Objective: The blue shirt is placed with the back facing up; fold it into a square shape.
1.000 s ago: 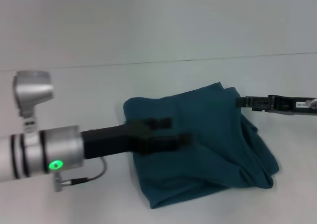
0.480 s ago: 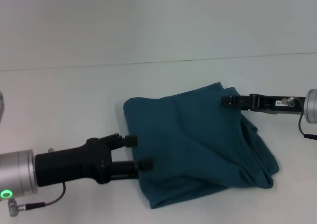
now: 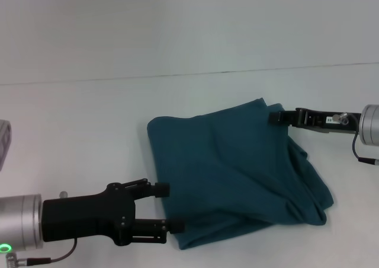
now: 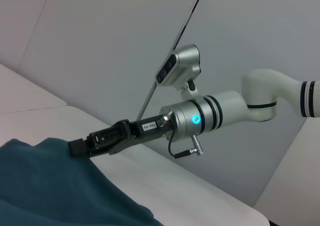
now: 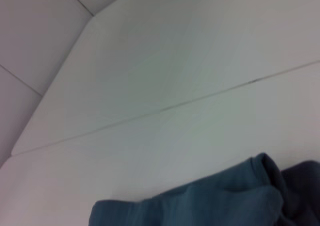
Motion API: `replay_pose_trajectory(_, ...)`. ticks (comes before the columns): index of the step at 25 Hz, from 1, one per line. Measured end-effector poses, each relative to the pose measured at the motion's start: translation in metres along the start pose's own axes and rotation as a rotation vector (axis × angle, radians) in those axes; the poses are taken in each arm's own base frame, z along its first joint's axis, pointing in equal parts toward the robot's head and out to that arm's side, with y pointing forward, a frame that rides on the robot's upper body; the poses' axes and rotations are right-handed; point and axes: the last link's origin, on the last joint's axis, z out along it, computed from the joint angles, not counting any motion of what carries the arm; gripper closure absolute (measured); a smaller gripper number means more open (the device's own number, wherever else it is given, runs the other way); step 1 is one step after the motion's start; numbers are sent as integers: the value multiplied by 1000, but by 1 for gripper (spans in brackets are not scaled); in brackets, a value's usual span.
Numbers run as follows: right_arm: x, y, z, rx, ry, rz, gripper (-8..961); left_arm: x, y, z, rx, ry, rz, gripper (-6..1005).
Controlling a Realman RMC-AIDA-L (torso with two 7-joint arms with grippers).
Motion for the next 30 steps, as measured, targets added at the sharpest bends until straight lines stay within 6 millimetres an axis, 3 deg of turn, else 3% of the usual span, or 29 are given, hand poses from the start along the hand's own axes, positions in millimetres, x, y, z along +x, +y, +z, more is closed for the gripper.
replay_pose_trajectory(5, -6, 3, 0, -13, -28, -22, 609, -1, 1, 1, -5, 2, -4, 53)
replay_pose_trajectory(18, -38, 15, -5, -33, -101, -105, 940, -2, 2, 2, -9, 4, -18, 53)
replay_pose_trajectory(30, -53, 9, -9, 30, -124, -136, 895, -3, 0, 3, 7, 20, -52, 53)
